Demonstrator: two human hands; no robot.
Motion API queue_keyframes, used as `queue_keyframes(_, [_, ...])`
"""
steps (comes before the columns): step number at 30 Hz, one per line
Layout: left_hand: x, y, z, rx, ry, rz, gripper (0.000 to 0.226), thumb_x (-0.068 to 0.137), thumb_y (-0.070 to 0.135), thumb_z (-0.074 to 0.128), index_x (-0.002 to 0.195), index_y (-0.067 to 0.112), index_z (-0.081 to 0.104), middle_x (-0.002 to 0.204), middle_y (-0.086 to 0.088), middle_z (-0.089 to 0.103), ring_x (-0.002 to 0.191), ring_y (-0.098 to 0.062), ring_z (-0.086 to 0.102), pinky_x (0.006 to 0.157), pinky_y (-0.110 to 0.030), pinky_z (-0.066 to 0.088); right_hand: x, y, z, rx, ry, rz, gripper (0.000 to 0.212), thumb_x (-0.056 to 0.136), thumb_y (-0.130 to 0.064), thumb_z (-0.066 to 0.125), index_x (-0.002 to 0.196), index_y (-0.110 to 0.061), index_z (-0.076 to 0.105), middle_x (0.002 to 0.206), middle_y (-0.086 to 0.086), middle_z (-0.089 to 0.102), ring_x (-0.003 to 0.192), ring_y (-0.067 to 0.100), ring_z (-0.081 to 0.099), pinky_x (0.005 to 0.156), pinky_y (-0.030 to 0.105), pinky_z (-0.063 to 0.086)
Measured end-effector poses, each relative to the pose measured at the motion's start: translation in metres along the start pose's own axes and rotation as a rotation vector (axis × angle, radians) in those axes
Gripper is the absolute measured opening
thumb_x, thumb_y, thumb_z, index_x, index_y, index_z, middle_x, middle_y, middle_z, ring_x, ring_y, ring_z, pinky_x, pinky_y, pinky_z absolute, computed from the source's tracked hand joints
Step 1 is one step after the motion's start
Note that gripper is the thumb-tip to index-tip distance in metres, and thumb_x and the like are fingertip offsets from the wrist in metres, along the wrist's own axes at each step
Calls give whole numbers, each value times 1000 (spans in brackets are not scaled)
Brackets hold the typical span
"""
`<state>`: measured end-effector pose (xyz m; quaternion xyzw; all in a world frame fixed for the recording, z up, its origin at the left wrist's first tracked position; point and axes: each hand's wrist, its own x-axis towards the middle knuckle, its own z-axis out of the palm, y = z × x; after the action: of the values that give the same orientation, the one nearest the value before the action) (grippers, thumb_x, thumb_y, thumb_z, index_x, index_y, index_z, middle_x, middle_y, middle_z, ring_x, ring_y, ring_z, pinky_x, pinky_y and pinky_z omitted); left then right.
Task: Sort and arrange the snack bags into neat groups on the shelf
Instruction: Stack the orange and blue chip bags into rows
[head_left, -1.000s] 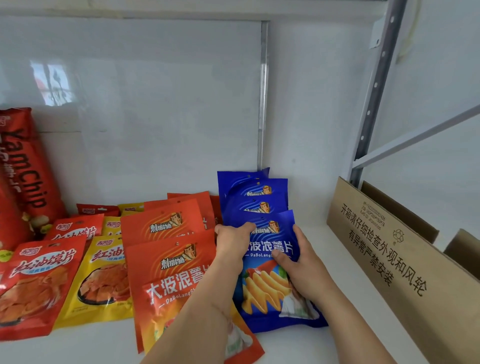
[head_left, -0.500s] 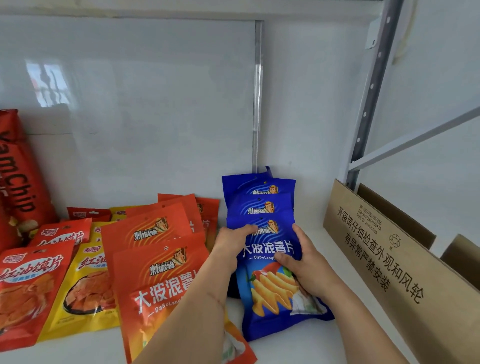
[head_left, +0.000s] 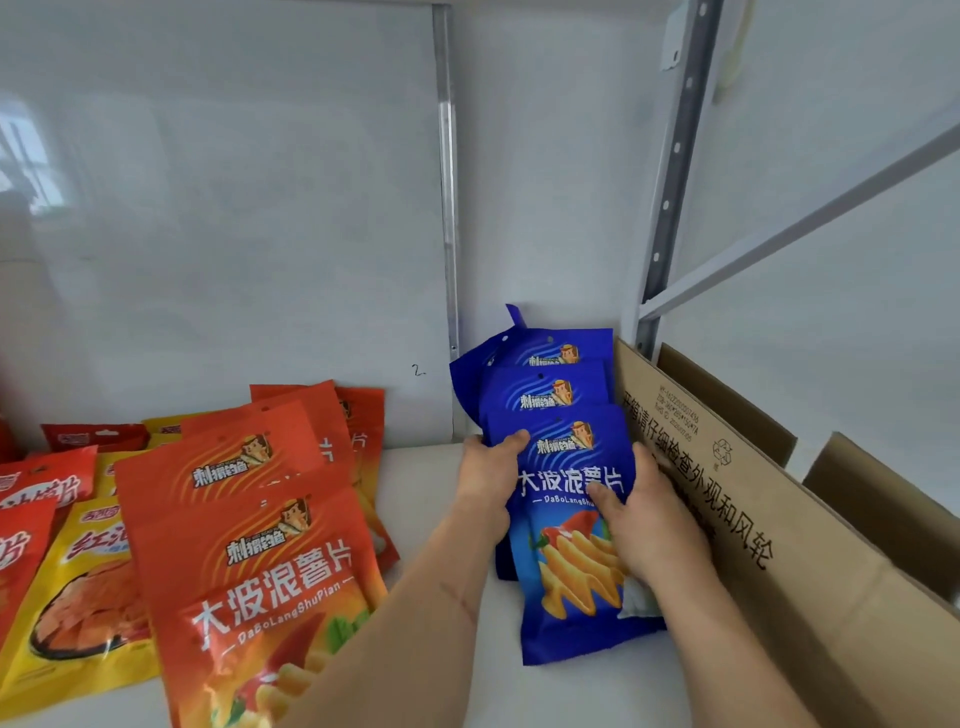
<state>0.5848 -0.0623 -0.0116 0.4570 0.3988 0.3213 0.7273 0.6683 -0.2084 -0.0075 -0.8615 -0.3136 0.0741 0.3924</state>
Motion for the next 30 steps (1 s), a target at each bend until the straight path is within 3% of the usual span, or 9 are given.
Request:
queue_keyframes(4, [-1, 2, 11, -48, -12, -22, 45, 90, 38, 73, 119, 13, 49, 109, -12, 72, 90, -29, 75, 75, -47, 64, -15, 3, -1, -72, 73, 66, 79, 93, -59, 49, 155, -22, 16, 153, 4, 36, 133, 26, 45, 99, 44, 47])
queue_keyframes(7, [2, 15, 10, -68, 63, 35, 48, 94, 50, 63, 119, 15, 42, 110, -11, 69, 93, -29, 74, 79, -49, 63, -30, 2, 4, -142, 87, 62, 88, 87, -71, 44, 154, -23, 13, 154, 4, 32, 134, 25, 42, 102, 43, 44])
queue_keyframes(9, [5, 20, 8, -80, 66, 79, 39, 100, 48, 54, 122, 19, 40, 112, -9, 67, 94, -27, 73, 79, -48, 63, -38, 4, 8, -100, 93, 64, 90, 86, -72, 46, 154, -25, 12, 154, 2, 32, 134, 23, 42, 100, 41, 44])
queue_keyframes(11, [4, 21, 6, -97, 37, 111, 29, 104, 41, 49, 124, 22, 41, 110, -7, 67, 88, -21, 73, 68, -38, 63, -42, 6, 9, -12, 118, 59, 89, 85, -70, 50, 154, -27, 14, 154, -1, 33, 134, 19, 43, 97, 39, 47])
queue_keyframes(15, [0, 21, 5, -125, 42, 129, 37, 101, 45, 55, 126, 22, 38, 109, -6, 67, 91, -22, 73, 67, -36, 62, -44, 7, 6, 92, 136, 53, 88, 84, -66, 55, 154, -28, 16, 153, -4, 33, 134, 14, 41, 92, 34, 48])
queue_keyframes(18, [1, 22, 6, -113, -39, 150, 39, 101, 51, 52, 129, 24, 45, 108, -5, 72, 85, -22, 76, 59, -32, 61, -47, 8, 5, 153, 127, 40, 87, 85, -62, 59, 153, -29, 18, 152, -7, 35, 133, 11, 42, 87, 27, 45])
queue_keyframes(22, [0, 22, 6, -143, -157, 29, 49, 94, 58, 58, 116, 14, 60, 99, -8, 79, 82, -27, 78, 66, -38, 64, -47, 11, 4, 194, 118, 23, 87, 84, -62, 61, 153, -31, 18, 150, -9, 37, 130, 7, 43, 90, 28, 49])
queue_keyframes(27, [11, 25, 2, -216, -329, -3, 66, 89, 67, 55, 127, 14, 63, 112, -12, 76, 88, -29, 75, 80, -45, 61, -46, 12, 6, 228, 111, 5, 88, 81, -62, 64, 151, -34, 19, 145, -12, 40, 115, -2, 42, 85, 25, 51])
queue_keyframes(30, [16, 28, 2, -229, -403, -2, 68, 87, 71, 53, 124, 15, 64, 109, -13, 76, 85, -29, 75, 79, -47, 60, -45, 13, 8, 237, 109, 0, 88, 79, -63, 65, 150, -34, 22, 143, -12, 42, 113, -1, 45, 87, 28, 55])
